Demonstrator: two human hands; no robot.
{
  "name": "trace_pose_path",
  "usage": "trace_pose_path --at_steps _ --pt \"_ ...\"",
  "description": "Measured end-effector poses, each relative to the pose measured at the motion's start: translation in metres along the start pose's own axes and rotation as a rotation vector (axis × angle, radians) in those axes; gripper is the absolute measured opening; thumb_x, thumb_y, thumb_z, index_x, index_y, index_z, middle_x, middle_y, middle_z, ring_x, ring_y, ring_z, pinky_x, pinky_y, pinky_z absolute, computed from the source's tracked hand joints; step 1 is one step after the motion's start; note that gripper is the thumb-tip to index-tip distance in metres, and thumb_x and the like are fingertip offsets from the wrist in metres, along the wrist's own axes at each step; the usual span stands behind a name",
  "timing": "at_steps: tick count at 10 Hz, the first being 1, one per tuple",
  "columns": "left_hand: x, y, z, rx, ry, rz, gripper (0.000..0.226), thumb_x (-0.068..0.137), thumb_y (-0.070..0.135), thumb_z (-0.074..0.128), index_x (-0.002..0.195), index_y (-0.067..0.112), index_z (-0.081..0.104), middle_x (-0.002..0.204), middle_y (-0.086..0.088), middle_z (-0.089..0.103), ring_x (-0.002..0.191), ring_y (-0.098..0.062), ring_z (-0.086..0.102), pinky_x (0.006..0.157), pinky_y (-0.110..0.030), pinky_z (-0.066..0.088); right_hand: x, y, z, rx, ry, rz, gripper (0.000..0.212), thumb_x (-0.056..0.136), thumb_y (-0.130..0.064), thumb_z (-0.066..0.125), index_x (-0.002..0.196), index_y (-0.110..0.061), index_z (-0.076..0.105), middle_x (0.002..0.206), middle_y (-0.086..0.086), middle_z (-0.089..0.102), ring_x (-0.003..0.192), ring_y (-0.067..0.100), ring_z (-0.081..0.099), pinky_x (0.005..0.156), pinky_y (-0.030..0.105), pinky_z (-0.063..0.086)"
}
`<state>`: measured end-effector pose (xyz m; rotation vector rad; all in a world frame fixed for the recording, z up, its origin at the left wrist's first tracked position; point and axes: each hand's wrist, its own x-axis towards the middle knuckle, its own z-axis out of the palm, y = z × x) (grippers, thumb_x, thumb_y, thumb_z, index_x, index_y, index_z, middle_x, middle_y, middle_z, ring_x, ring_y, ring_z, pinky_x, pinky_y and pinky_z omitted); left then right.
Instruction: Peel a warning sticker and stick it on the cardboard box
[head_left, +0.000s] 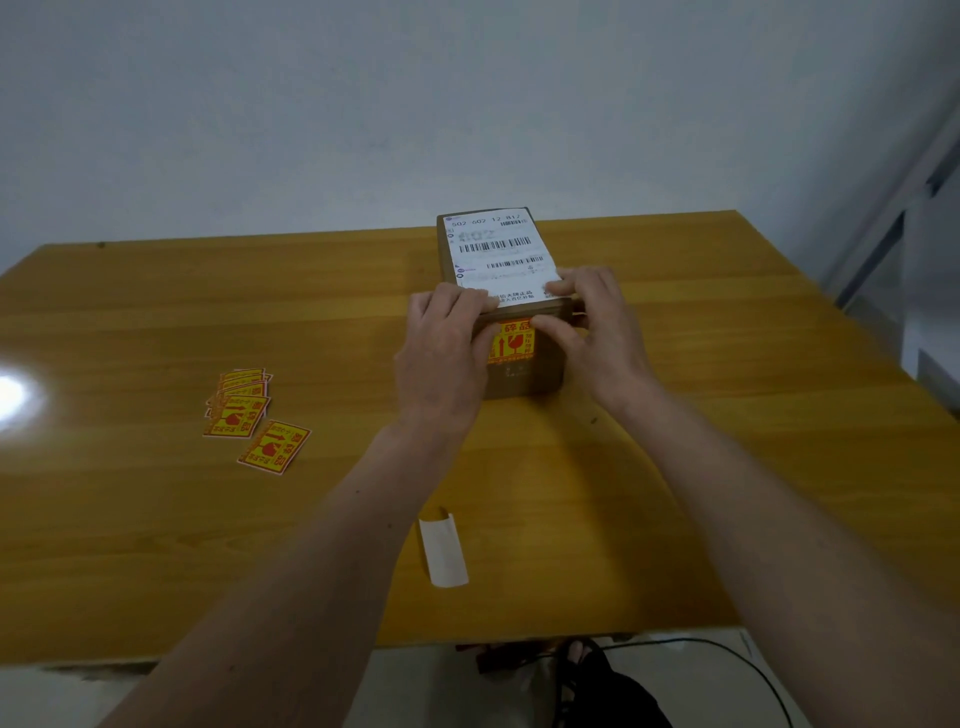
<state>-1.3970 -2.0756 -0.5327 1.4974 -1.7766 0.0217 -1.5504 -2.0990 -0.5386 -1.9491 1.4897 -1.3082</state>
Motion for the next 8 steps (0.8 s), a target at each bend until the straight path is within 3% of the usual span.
trace_pose_path --at_steps 2,4,5,7,8 --pt "-0.003 -0.001 0.002 -0.002 0.018 0.017 0.025 0.086 0.013 0.058 0.110 0.019 0.060 0.115 0.000 0.061 0.110 -0.020 0.046 0.069 -0.024 0.040 -0.004 -0.003 -0.005 0.010 -0.056 0.029 0.041 0.077 0.001 0.070 0.114 -0.006 0.054 0.130 0.007 0.048 0.110 0.014 0.051 0.095 0.030 0.049" --pt "-0.006 0.007 -0.015 0.002 -0.184 0.007 0.052 0.079 -0.005 0.059 0.125 0.016 0.049 0.132 -0.003 0.050 0.126 -0.020 0.037 0.093 -0.035 0.047 -0.009 -0.019 -0.007 -0.175 -0.124 0.090 0.053 0.079 0.007 0.064 0.126 -0.012 0.045 0.140 0.004 0.041 0.120 0.023 0.050 0.100 0.042 0.045" --pt "-0.002 0.014 -0.036 0.004 -0.300 -0.017 0.052 0.082 -0.006 0.053 0.129 0.016 0.046 0.136 -0.005 0.047 0.127 -0.020 0.038 0.100 -0.038 0.043 -0.016 -0.030 -0.019 -0.316 -0.231 0.130 0.058 0.086 -0.003 0.060 0.138 -0.017 0.037 0.147 0.004 0.035 0.129 0.028 0.042 0.104 0.042 0.039" --pt "-0.023 0.014 -0.075 0.134 -0.220 -0.008 0.041 0.088 0.004 0.049 0.127 0.016 0.047 0.131 -0.006 0.050 0.120 -0.023 0.044 0.091 -0.038 0.044 -0.035 -0.056 -0.046 -0.545 -0.266 0.183 0.047 0.092 -0.019 0.055 0.137 -0.014 0.041 0.141 0.008 0.047 0.128 0.030 0.041 0.103 0.044 0.039" --pt "-0.036 0.009 -0.087 0.292 -0.394 -0.032 0.039 0.088 0.016 0.053 0.126 0.014 0.047 0.132 -0.009 0.049 0.123 -0.027 0.041 0.099 -0.041 0.041 -0.041 -0.067 -0.060 -0.654 -0.304 0.193 0.039 0.094 -0.019 0.051 0.131 -0.011 0.046 0.139 0.011 0.049 0.127 0.032 0.043 0.101 0.045 0.040"
